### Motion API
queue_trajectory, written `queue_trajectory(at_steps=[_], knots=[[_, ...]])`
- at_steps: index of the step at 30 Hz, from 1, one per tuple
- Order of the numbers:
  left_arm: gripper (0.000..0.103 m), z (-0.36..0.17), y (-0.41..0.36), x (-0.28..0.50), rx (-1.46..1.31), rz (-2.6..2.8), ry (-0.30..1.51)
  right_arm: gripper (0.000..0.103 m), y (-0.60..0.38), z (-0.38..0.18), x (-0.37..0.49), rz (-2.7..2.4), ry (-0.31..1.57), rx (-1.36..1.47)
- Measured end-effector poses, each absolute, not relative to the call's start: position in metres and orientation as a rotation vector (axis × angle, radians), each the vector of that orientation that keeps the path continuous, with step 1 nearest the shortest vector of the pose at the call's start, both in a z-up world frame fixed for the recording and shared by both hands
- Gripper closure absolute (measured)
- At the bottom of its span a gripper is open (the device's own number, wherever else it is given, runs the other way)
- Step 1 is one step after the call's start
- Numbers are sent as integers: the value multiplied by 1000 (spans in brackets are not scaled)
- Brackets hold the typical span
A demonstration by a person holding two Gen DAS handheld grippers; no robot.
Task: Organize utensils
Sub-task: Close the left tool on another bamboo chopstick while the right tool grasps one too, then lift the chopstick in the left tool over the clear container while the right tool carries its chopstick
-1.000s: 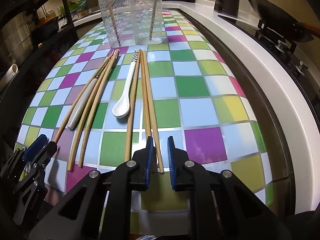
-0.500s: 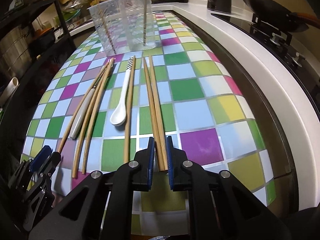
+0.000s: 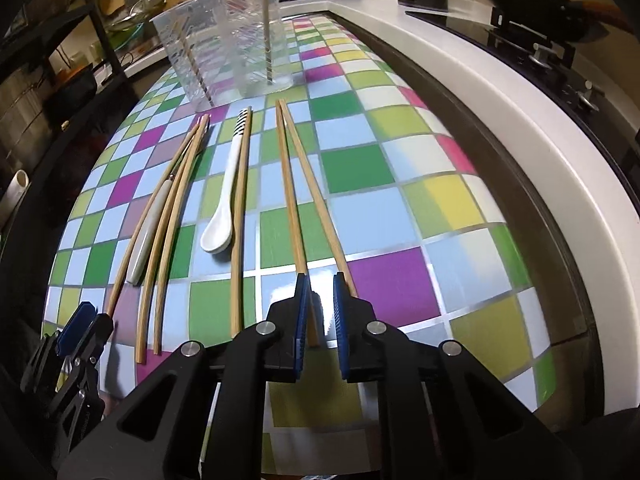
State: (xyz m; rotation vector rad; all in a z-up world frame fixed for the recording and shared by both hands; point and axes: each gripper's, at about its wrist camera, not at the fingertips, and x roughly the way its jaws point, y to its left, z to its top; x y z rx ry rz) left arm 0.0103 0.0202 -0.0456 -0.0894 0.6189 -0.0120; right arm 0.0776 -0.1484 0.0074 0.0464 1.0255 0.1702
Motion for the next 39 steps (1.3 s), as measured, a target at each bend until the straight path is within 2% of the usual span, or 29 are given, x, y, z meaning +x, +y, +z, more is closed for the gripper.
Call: queue_trajectory(at_steps=[8, 11, 18, 19, 24, 39], knots=[[71, -46, 18, 10, -79, -12, 617, 90, -136, 2, 75, 212, 1041, -12], [71, -46, 17, 10, -68, -7, 615, 96, -130, 2, 73, 226, 1035, -44], [72, -46, 9, 13, -31, 25, 618, 96, -124, 4, 69, 242, 1018, -78], [73, -46, 8, 13, -21, 33, 616, 96, -123, 5, 68, 243, 1013, -79], [98, -45, -6, 15, 21, 29, 613, 97, -124, 11, 67, 241, 995, -67], [98, -25, -1, 10, 27, 53, 569, 97, -134, 39, 64, 238, 904, 8]])
